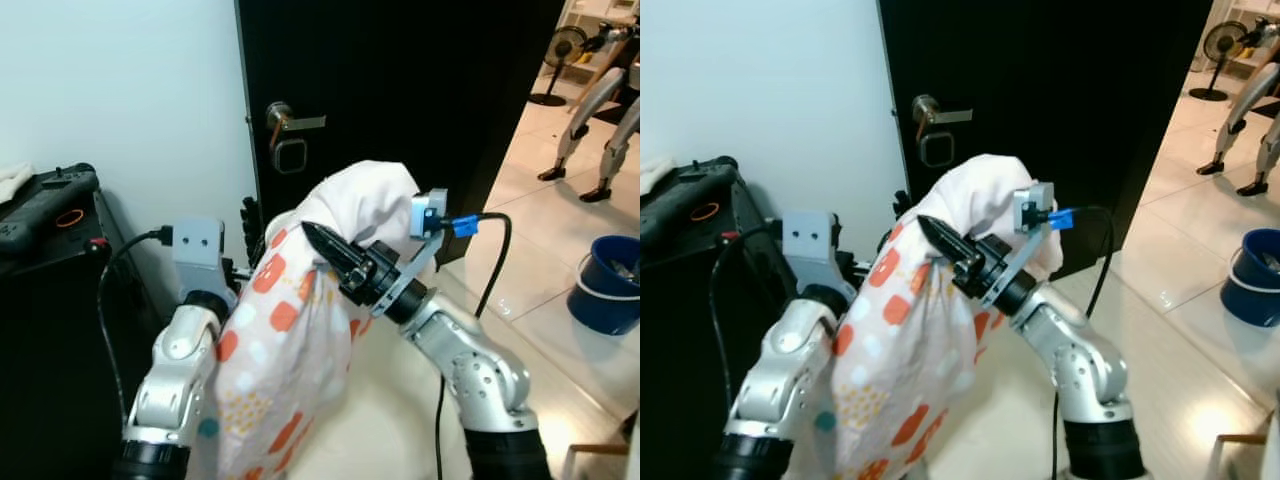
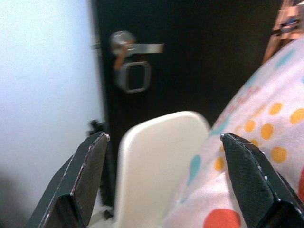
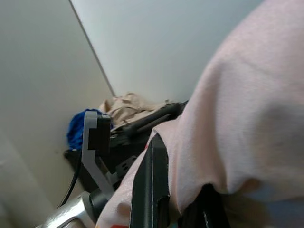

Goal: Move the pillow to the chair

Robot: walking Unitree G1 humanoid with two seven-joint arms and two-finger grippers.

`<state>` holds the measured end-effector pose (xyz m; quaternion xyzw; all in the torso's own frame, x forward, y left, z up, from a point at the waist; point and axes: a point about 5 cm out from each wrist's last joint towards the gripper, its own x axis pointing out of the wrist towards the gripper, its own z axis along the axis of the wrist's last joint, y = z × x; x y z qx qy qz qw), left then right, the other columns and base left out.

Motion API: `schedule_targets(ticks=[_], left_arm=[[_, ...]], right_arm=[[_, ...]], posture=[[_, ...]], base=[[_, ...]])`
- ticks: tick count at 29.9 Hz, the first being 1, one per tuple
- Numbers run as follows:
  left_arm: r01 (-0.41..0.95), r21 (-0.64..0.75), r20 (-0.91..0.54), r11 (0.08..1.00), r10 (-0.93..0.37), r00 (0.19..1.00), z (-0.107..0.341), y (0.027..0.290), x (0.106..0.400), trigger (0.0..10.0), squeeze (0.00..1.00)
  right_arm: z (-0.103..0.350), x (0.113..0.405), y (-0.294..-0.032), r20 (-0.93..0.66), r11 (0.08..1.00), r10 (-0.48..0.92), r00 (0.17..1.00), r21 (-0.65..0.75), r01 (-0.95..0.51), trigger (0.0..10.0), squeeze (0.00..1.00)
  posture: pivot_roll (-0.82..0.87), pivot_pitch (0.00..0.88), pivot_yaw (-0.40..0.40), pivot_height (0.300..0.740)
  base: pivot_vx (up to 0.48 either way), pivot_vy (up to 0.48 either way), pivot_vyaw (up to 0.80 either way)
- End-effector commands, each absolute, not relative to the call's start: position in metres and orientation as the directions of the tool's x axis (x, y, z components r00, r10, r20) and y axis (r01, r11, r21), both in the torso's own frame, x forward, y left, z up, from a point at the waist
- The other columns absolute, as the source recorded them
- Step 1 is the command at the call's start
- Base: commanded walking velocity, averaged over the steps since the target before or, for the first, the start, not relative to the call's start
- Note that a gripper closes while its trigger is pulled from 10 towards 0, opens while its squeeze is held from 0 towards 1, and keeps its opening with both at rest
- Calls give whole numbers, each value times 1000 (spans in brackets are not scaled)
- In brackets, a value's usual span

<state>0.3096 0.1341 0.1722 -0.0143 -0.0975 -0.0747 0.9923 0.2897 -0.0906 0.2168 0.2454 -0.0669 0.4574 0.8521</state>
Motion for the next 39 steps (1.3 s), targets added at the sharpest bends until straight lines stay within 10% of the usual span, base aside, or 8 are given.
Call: schedule_targets(ticks=[1, 16, 25, 39], left_arm=[[150, -33, 181, 988, -141, 973, 169, 134, 310, 10000, 0], [131, -26, 178, 991, -124, 976, 168, 133, 311, 10000, 0], [126, -22, 178, 992, -121, 977, 169, 132, 311, 10000, 0], [130, 17, 193, 991, -131, 972, 174, 128, 312, 10000, 0]], right_arm=[[229, 288, -88, 397, 450, 738, 546, 314, -836, 10000, 0], [195, 304, -54, 87, 583, 792, 604, 187, -791, 10000, 0], [168, 362, -71, -124, 865, 502, 856, 78, -496, 10000, 0], [217, 398, -95, 59, 934, 330, 942, 124, -335, 10000, 0]], posture=[[-34, 0, -20, 740], [-23, 0, -36, 740], [-12, 2, -41, 740], [11, 10, -45, 740]], base=[[0, 0, 0], [0, 0, 0], [0, 0, 0], [0, 0, 0]])
